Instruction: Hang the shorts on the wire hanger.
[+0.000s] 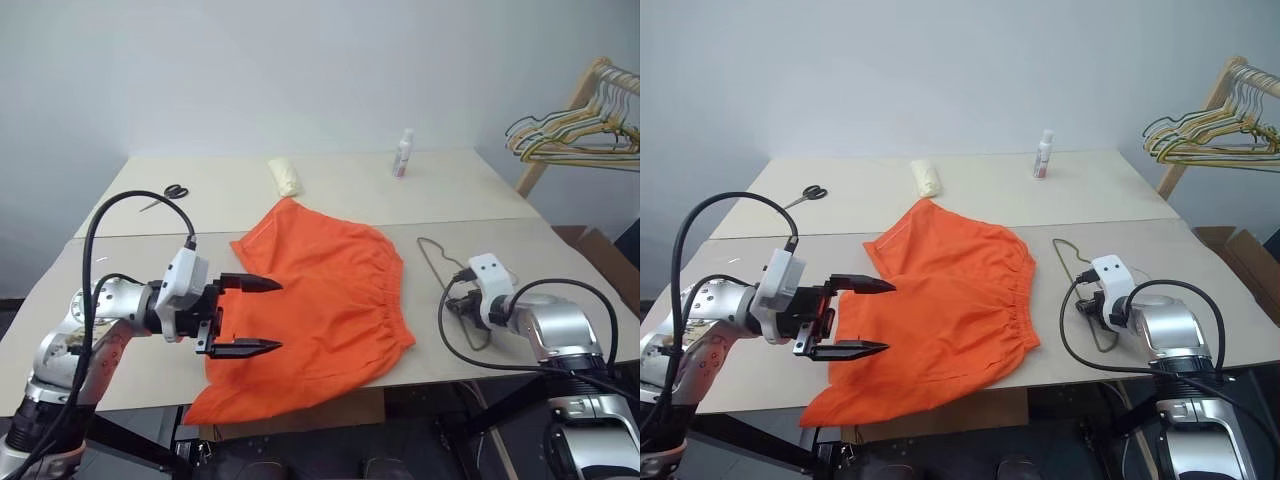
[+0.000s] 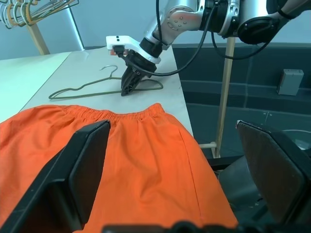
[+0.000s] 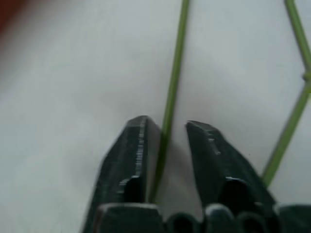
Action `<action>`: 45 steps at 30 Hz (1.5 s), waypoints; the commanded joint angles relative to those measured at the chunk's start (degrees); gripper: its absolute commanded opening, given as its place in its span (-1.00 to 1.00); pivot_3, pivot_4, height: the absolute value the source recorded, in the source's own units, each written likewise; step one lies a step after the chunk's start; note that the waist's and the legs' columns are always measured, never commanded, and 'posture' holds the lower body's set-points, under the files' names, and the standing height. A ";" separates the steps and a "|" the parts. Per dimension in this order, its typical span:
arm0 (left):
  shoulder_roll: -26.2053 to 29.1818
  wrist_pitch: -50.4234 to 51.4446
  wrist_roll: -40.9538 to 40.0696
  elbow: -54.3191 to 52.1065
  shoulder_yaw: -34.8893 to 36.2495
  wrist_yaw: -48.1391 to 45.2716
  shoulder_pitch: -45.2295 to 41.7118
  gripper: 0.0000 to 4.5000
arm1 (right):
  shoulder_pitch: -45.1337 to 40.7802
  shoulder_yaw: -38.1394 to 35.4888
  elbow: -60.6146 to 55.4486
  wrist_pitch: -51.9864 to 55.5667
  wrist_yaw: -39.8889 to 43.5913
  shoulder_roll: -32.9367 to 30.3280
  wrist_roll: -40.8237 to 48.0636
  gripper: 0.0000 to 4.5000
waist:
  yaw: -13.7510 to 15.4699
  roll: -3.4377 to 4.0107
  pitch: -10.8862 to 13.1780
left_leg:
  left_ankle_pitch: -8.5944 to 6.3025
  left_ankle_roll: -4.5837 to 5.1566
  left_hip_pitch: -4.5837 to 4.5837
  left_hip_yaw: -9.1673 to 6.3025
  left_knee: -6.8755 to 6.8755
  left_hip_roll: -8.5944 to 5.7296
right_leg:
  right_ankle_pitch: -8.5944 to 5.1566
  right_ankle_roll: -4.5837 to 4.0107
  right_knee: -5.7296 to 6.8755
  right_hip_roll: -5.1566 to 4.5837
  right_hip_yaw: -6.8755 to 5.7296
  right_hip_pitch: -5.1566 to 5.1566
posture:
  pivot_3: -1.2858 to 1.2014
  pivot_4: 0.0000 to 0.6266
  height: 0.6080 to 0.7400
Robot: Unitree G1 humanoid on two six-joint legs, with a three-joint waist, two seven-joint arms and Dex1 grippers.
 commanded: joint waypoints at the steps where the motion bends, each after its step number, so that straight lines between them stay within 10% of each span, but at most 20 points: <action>1: 0.62 -1.11 0.83 -1.47 0.43 0.13 -0.48 1.00 | 1.72 2.72 2.02 1.26 -0.22 0.21 -1.20 -0.98 | 0.01 -0.05 -0.03 | 0.00 0.00 0.07 0.00 0.00 0.01 | 0.00 0.00 -0.02 0.00 -0.01 0.08 | 0.04 -1.00 1.00; 15: -9.72 10.41 3.86 4.00 -0.38 21.29 -7.94 1.00 | 4.02 -5.98 -21.28 -13.49 -11.23 6.69 -2.03 -0.98 | -0.05 0.21 -0.01 | 0.00 0.00 -0.14 -0.06 0.00 -0.07 | 0.04 0.08 0.07 -0.03 0.04 -0.18 | 0.03 -1.00 1.00; 24: -35.27 22.26 -8.26 6.67 5.30 47.71 -18.56 1.00 | 9.12 3.00 -34.56 -39.02 -6.22 11.16 -2.91 -0.98 | -0.01 0.19 -0.02 | 0.04 -0.09 -0.65 -0.08 0.07 -0.21 | 0.09 0.16 0.07 -0.11 0.13 -0.71 | 0.02 -1.00 1.00; 34: -38.33 22.10 -11.77 4.33 6.99 53.15 -19.91 1.00 | 11.33 9.32 -37.41 -46.32 -2.62 11.38 -4.61 -0.98 | -0.01 0.19 -0.02 | 0.07 -0.15 -0.51 -0.09 0.03 -0.36 | 0.09 0.15 0.07 -0.11 0.18 -0.62 | 0.03 -1.00 1.00; 45: -40.53 20.72 -12.64 5.65 7.41 55.77 -20.91 -0.43 | 10.40 9.65 -34.59 -48.07 -5.09 13.15 -8.37 -1.00 | 0.07 0.18 -0.02 | 0.10 -0.19 -0.51 -0.12 0.03 -0.46 | 0.09 0.14 0.03 -0.11 0.17 -0.61 | 0.02 -1.00 1.00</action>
